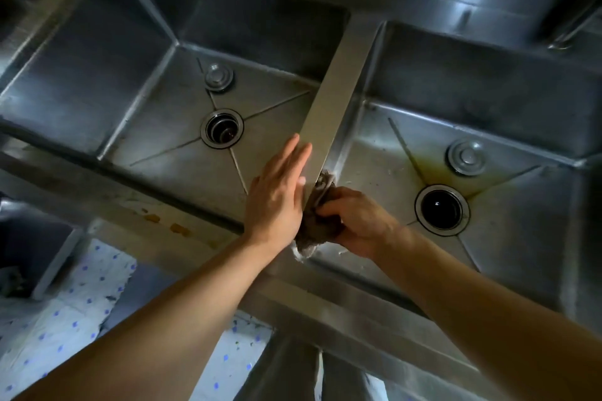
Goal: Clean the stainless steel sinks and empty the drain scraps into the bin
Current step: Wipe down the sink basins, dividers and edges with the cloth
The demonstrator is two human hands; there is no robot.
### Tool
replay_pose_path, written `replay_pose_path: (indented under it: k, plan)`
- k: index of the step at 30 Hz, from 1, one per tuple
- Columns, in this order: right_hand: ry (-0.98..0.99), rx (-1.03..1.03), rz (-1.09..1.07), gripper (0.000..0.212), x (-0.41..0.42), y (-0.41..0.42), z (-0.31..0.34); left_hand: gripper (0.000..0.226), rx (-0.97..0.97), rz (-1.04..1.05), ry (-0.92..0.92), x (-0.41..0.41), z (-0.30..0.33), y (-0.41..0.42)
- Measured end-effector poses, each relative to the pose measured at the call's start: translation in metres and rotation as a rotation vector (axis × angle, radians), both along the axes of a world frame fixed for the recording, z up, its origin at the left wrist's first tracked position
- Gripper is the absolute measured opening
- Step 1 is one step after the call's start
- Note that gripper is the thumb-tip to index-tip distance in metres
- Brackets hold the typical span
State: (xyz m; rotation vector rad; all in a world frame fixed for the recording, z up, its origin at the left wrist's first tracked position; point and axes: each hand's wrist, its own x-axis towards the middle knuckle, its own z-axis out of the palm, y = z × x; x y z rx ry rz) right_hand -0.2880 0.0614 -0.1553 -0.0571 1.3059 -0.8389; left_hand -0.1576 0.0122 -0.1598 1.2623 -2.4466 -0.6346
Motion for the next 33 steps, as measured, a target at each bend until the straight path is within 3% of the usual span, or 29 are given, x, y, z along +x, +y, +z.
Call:
replay_pose_path:
  k: [5, 9, 13, 19, 29, 33]
  plan:
    - [0.018, 0.075, 0.013, 0.03, 0.003, -0.005, -0.001, 0.053, -0.048, 0.063, -0.103, 0.011, 0.008, 0.015]
    - [-0.029, 0.216, -0.049, 0.027, 0.003, -0.013, -0.035, 0.046, -0.092, 0.057, -0.117, 0.012, 0.008, 0.025]
    - [0.006, 0.285, -0.023, 0.039, 0.006, -0.018, -0.084, 0.046, -0.134, 0.075, -0.111, 0.012, 0.005, 0.025]
    - [0.066, 0.31, 0.047, 0.036, 0.01, -0.018, -0.13, 0.048, -0.109, 0.109, -0.096, 0.011, -0.002, 0.023]
    - [-0.162, 0.046, 0.199, 0.04, 0.004, 0.013, -0.021, 0.051, -0.025, 0.12, -0.158, 0.014, 0.011, 0.028]
    - [-0.177, 0.041, 0.226, 0.038, 0.004, 0.01, -0.014, 0.05, 0.005, 0.212, -0.164, 0.019, 0.012, 0.047]
